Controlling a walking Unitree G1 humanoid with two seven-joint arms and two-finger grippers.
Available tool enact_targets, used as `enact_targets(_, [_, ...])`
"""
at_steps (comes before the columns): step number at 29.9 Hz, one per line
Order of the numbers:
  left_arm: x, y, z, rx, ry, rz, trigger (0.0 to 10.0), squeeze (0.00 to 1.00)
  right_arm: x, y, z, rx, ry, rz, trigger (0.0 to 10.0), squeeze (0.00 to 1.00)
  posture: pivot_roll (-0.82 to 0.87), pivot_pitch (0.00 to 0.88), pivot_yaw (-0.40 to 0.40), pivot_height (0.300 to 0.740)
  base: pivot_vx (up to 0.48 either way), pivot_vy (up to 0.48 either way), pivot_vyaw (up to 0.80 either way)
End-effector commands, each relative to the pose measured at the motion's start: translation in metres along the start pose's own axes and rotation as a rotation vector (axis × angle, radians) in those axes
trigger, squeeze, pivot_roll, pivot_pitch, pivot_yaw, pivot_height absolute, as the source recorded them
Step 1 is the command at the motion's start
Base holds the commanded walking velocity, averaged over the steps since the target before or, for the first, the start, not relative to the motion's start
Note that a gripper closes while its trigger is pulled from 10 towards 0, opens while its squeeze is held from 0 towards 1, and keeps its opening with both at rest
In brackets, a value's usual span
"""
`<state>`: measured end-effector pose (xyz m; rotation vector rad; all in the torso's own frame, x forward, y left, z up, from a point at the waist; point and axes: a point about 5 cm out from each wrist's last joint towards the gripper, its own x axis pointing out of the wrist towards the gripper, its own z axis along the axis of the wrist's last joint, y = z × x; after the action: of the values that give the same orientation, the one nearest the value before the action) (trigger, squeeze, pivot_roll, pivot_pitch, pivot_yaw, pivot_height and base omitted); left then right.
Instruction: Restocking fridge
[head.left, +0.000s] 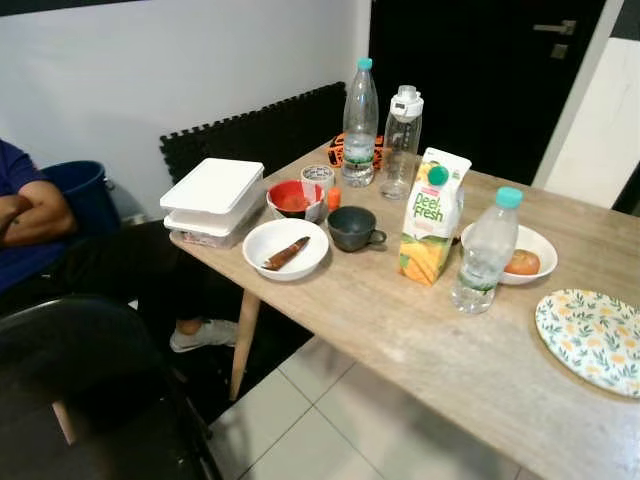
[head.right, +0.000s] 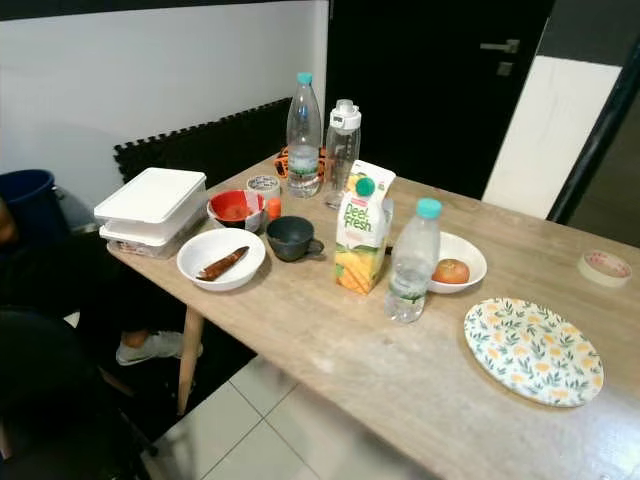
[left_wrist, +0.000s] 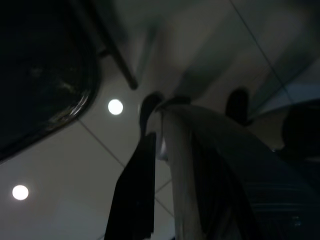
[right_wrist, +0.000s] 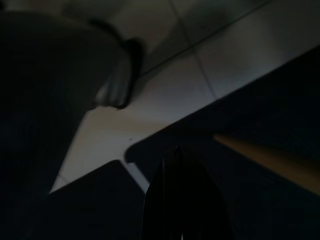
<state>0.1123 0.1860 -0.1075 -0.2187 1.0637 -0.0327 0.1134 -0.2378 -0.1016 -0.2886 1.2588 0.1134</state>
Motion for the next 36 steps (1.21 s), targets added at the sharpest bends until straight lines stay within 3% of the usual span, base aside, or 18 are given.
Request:
enact_targets(1, [-0.001,0.002,-0.004,-0.006,0.014,0.010,10.0,0.00,-0.001,-0.003,-0.005,0.041,0.024,-0.034,10.0,0.00,-0.07,0.000,0.035,0.740,0.000,0.000,0.00])
enact_targets(5, [-0.002,0.004,-0.004,-0.008,0.016,0.020,10.0,0.00,-0.004,-0.020,-0.017,0.069,0.081,-0.141,10.0,0.00,-0.07,0.000,0.035,0.740,0.000,0.000,0.00])
enact_targets(8, [-0.002,0.005,-0.003,-0.013,0.008,0.032,10.0,0.00,-0.006,-0.024,-0.022,0.070,0.104,-0.164,10.0,0.00,-0.07,0.000,0.035,0.740,0.000,0.000,0.00])
enact_targets(16, [-0.002,0.006,-0.002,-0.020,0.002,0.041,10.0,0.00,-0.007,-0.024,-0.030,0.123,0.128,-0.176,10.0,0.00,-0.07,0.000,0.035,0.740,0.000,0.000,0.00])
enact_targets(23, [-0.002,0.008,0.000,-0.021,-0.002,0.048,10.0,0.00,-0.006,-0.016,-0.034,0.096,0.143,-0.135,10.0,0.00,-0.07,0.000,0.034,0.740,0.000,0.000,-0.69])
enact_targets(36, [-0.001,0.007,0.000,-0.012,0.001,0.057,10.0,0.00,-0.006,-0.014,-0.034,0.049,0.139,-0.108,10.0,0.00,-0.07,0.000,0.031,0.740,0.000,0.000,-0.69])
